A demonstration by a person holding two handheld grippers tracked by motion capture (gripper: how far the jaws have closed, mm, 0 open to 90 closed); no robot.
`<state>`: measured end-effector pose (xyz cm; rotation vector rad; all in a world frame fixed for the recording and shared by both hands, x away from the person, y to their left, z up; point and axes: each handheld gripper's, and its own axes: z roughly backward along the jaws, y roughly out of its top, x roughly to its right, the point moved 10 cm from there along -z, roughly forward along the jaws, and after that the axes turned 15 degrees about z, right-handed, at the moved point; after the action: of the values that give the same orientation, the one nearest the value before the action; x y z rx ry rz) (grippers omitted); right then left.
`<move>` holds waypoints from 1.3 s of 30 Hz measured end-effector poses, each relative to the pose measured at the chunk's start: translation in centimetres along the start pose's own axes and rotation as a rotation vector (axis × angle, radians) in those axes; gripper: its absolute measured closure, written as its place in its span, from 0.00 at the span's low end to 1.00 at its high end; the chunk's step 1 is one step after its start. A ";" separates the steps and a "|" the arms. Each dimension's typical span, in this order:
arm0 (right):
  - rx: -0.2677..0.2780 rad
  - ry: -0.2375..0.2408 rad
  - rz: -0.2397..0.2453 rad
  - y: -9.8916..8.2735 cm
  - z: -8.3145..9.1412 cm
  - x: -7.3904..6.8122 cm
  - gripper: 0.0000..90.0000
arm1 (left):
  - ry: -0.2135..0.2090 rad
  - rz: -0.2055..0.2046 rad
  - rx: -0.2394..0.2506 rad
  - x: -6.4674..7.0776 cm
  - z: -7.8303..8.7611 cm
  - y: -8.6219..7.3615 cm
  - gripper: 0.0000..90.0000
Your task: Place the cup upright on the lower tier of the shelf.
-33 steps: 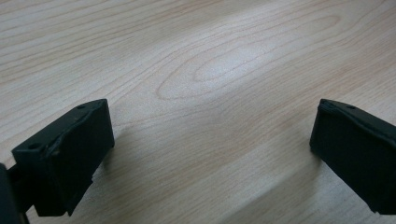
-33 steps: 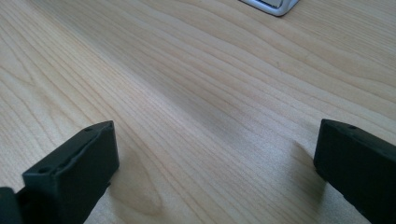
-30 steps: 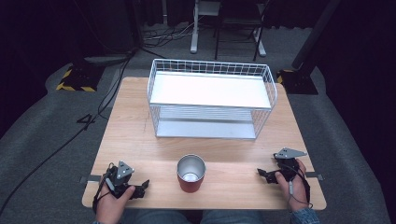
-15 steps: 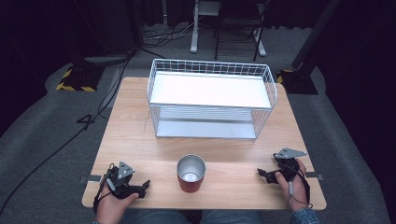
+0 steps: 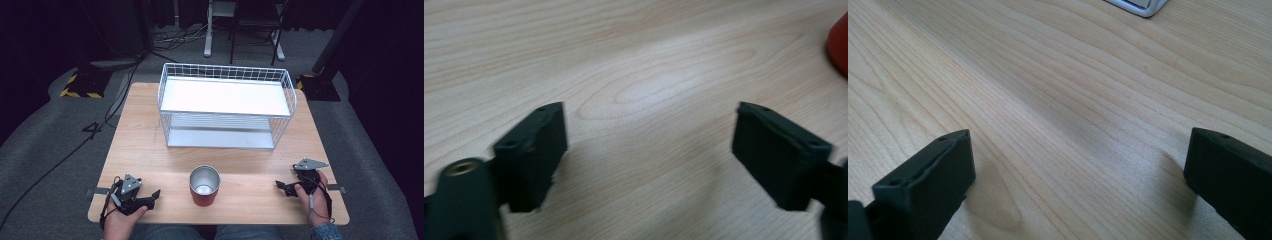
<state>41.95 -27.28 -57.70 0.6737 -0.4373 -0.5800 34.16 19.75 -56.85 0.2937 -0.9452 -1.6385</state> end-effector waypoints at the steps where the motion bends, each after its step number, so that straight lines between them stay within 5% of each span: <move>1: 0.000 0.000 0.001 0.0 0.0 0.0 0.00 | -0.007 0.001 0.014 0.2 0.2 0.2 0.18; 7: 0.000 0.000 0.001 0.0 0.0 0.0 0.00 | -0.044 0.022 0.114 1.4 1.0 1.2 0.17; 21: 0.000 0.000 0.001 0.0 0.0 0.0 0.00 | -0.017 0.011 0.280 3.1 2.9 2.1 0.17; 39: 0.000 0.000 0.000 0.0 0.0 0.0 0.00 | -0.097 -0.024 0.316 8.5 3.7 1.6 0.17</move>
<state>41.95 -27.28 -57.70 0.6736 -0.4373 -0.5798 30.34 13.55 -50.87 0.4440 -1.2813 -1.5335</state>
